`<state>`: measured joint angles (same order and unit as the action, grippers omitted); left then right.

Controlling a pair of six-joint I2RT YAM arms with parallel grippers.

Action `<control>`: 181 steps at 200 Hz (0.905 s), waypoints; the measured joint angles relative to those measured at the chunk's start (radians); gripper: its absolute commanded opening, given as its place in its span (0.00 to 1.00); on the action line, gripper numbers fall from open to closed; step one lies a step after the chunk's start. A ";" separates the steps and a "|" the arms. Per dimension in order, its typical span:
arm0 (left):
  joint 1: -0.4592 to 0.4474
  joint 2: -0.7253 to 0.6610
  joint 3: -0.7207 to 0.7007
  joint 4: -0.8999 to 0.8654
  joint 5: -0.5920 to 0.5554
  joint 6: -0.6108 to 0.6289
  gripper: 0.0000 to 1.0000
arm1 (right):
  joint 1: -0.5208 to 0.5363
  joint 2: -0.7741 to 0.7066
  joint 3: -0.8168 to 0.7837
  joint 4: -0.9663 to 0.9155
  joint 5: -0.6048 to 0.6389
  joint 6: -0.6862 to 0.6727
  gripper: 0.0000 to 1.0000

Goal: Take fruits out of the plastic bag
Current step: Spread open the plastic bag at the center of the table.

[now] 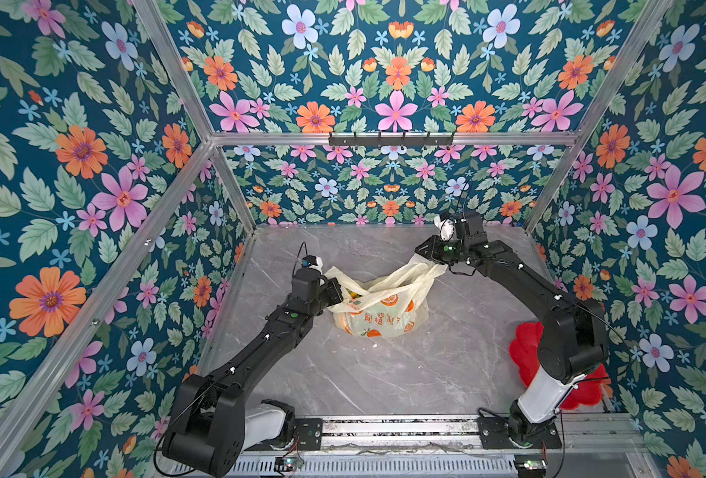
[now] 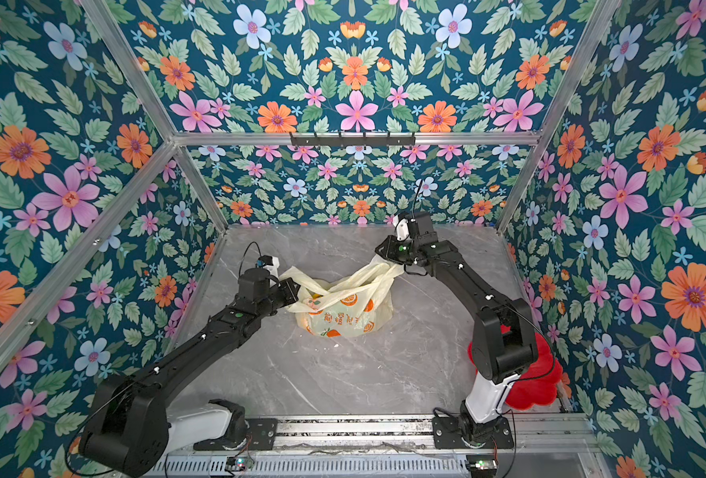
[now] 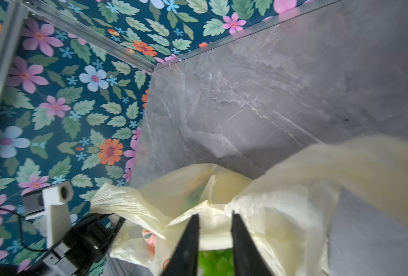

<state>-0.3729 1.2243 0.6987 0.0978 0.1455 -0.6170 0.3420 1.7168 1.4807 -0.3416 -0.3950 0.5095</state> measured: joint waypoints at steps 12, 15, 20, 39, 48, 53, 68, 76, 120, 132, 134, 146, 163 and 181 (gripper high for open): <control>-0.018 -0.012 -0.011 0.000 -0.012 0.000 0.00 | 0.032 -0.026 0.013 -0.056 0.073 -0.023 0.57; -0.023 -0.014 -0.014 -0.001 -0.016 0.000 0.00 | 0.041 -0.032 0.016 -0.069 0.090 -0.028 0.59; -0.031 -0.018 -0.019 -0.001 -0.019 0.000 0.00 | 0.059 -0.040 0.024 -0.097 0.124 -0.042 0.61; -0.072 -0.034 -0.032 -0.002 -0.055 0.000 0.00 | 0.116 -0.048 0.042 -0.176 0.244 -0.073 0.64; -0.092 -0.041 -0.039 -0.002 -0.074 0.000 0.00 | 0.132 -0.047 0.042 -0.217 0.290 -0.082 0.65; -0.102 -0.045 -0.042 -0.002 -0.086 0.000 0.00 | 0.137 -0.046 0.040 -0.237 0.312 -0.089 0.65; -0.132 -0.057 -0.054 -0.001 -0.102 0.000 0.00 | 0.143 -0.037 0.030 -0.280 0.367 -0.094 0.66; -0.145 -0.065 -0.061 -0.001 -0.113 0.000 0.00 | 0.148 -0.029 0.025 -0.296 0.393 -0.096 0.68; -0.181 -0.080 -0.073 0.007 -0.158 0.002 0.00 | 0.180 0.002 0.002 -0.342 0.406 -0.109 0.80; -0.182 -0.080 -0.076 0.008 -0.168 0.004 0.00 | 0.189 0.002 -0.011 -0.338 0.379 -0.110 0.81; -0.182 -0.080 -0.077 0.008 -0.169 0.004 0.00 | 0.190 0.002 -0.014 -0.338 0.375 -0.110 0.81; -0.182 -0.081 -0.082 0.011 -0.173 0.004 0.00 | 0.195 0.005 -0.031 -0.334 0.357 -0.105 0.81; -0.182 -0.086 -0.090 0.014 -0.181 0.004 0.00 | 0.193 0.033 -0.038 -0.333 0.346 -0.093 0.77; -0.182 -0.093 -0.101 0.019 -0.196 0.003 0.00 | 0.192 0.077 -0.032 -0.330 0.336 -0.088 0.73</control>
<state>-0.5552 1.1309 0.5980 0.1169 -0.0509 -0.6136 0.5339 1.7943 1.4490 -0.6720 -0.0589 0.4217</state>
